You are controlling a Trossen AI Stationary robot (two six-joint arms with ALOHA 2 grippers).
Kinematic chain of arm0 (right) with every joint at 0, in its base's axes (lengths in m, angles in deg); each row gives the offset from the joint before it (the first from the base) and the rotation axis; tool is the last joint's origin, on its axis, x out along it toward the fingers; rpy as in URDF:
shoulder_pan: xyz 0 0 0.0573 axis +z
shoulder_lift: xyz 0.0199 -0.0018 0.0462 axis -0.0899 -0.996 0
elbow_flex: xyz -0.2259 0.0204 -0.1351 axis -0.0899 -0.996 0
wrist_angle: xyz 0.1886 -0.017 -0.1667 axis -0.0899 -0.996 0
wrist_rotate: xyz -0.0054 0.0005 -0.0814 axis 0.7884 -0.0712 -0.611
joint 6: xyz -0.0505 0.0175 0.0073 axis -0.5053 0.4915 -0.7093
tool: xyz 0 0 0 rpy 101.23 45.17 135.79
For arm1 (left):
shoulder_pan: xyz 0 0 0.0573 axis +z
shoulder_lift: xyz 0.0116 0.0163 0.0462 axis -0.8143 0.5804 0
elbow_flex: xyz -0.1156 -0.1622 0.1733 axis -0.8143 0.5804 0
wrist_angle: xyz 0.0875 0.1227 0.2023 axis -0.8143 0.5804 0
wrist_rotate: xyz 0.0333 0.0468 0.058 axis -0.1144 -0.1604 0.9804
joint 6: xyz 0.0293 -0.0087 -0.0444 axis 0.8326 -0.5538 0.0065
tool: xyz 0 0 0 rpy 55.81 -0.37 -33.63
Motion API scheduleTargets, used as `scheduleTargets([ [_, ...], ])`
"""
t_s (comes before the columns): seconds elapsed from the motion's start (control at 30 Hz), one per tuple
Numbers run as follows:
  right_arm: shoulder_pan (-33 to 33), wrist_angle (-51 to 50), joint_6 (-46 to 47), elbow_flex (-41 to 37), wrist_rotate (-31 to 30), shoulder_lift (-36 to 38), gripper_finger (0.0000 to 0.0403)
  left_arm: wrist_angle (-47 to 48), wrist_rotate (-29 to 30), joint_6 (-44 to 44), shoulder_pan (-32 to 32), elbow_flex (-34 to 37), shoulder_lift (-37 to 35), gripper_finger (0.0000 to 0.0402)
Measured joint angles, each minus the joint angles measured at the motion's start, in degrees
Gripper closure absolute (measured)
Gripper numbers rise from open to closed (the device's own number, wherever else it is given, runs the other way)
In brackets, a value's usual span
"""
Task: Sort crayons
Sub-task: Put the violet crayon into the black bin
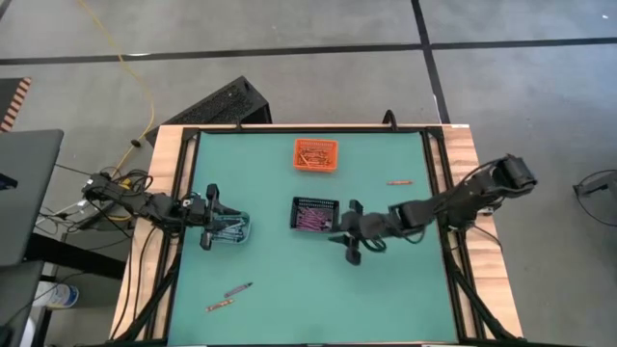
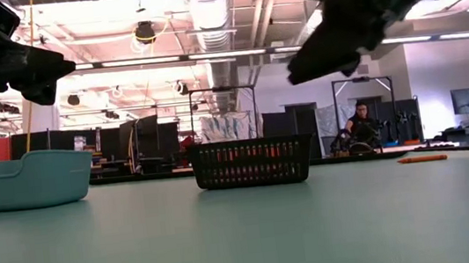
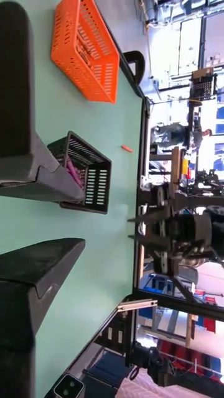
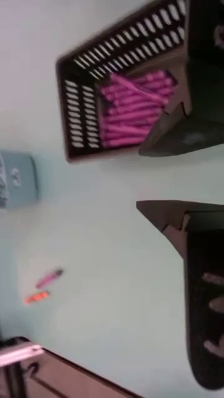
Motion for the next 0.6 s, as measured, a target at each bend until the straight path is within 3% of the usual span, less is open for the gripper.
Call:
scheduleTargets([
  [0.27,7.06,1.73,1.82,-5.51,-7.07,4.08,0.0286,0.0,0.0,0.0,0.0,0.0,0.01,0.0306],
  [0.6,10.69,10.65,2.4,-8.04,-7.63,4.08,0.0286,0.0,0.0,0.0,0.0,0.0,0.0,0.0306],
])
